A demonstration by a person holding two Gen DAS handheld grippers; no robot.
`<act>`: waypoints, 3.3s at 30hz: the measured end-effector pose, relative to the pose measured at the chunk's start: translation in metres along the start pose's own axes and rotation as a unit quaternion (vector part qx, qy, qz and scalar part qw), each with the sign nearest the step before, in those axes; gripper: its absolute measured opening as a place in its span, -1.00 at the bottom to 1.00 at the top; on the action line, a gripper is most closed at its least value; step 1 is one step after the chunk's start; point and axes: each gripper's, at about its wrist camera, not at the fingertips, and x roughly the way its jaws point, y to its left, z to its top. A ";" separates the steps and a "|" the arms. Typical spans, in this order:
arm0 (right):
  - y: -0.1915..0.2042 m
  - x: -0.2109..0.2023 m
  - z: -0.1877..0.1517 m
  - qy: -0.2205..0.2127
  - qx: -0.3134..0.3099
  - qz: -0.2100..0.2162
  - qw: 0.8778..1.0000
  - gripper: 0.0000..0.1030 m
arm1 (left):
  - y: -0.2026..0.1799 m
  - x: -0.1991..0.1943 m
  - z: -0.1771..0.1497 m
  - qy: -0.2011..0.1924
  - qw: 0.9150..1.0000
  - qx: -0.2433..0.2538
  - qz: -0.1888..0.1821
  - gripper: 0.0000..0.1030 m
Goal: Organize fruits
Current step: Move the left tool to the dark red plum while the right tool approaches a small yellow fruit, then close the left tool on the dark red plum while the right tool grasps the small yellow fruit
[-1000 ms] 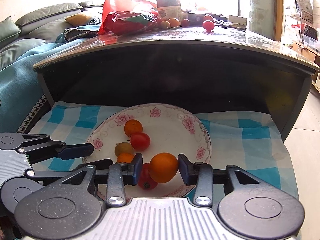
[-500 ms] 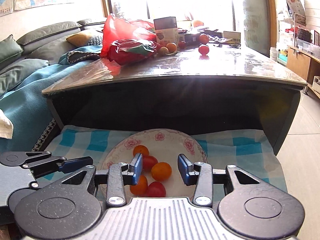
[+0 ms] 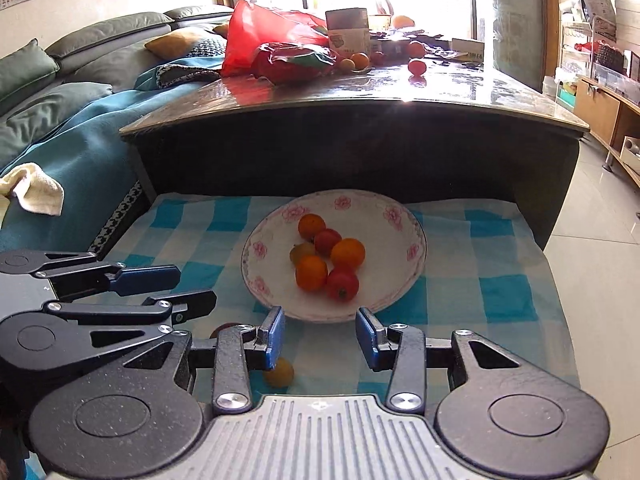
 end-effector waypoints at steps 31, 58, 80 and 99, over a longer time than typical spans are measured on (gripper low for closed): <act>0.016 -0.043 -0.039 0.003 0.032 0.009 0.999 -0.28 | -0.017 -0.047 -0.031 0.009 1.000 -0.009 -0.006 -0.16; 0.018 0.030 -0.030 0.045 -0.020 0.027 0.998 -0.24 | 0.013 0.005 -0.044 0.084 0.996 -0.038 -0.019 -0.16; 0.024 0.065 -0.035 0.066 -0.039 0.037 0.996 -0.30 | 0.015 0.021 -0.053 0.105 0.994 -0.028 -0.031 -0.16; -0.008 0.038 -0.031 0.068 0.009 0.035 0.997 -0.63 | 0.003 0.045 -0.039 0.054 0.997 0.022 -0.049 -0.02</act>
